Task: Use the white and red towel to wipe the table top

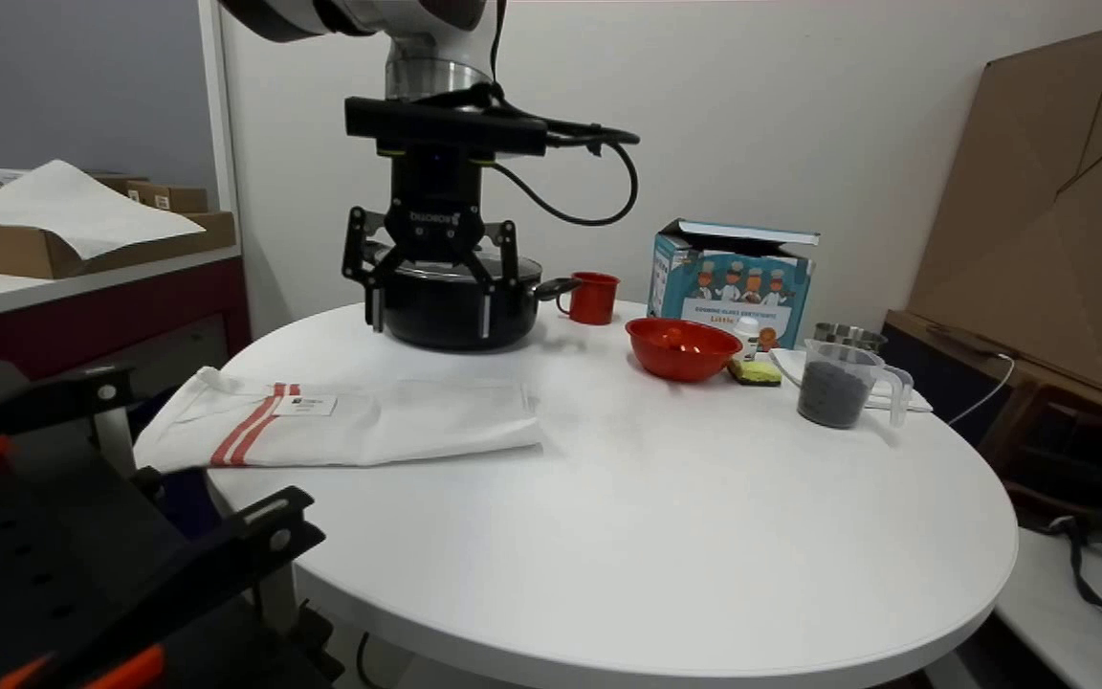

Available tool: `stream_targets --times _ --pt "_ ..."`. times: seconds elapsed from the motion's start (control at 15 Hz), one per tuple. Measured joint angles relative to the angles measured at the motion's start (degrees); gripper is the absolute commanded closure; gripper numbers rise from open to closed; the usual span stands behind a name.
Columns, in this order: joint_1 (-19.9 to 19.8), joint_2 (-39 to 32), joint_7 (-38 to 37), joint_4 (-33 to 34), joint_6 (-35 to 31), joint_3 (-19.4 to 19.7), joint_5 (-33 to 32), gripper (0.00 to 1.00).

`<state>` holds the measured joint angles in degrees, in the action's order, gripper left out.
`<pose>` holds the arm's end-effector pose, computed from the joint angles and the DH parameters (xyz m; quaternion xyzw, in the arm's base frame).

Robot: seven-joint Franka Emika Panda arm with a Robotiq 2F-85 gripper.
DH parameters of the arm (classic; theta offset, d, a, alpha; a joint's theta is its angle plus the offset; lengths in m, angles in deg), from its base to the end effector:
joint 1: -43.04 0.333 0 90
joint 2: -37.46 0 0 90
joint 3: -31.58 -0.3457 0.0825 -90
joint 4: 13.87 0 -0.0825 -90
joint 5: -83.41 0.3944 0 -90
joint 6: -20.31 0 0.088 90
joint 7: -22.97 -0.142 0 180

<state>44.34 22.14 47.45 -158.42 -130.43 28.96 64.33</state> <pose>0.4468 0.0345 0.1486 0.9167 0.3869 -0.0875 0.0484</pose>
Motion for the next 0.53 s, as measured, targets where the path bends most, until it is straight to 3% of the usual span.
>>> stream_targets --times 0.27,0.53 --pt "1.1 -0.3 -3.0 -3.6 -1.1 -0.5 -1.2 0.00" --pt "3.7 -0.8 -10.2 -6.4 -5.9 1.4 -9.2 0.00"
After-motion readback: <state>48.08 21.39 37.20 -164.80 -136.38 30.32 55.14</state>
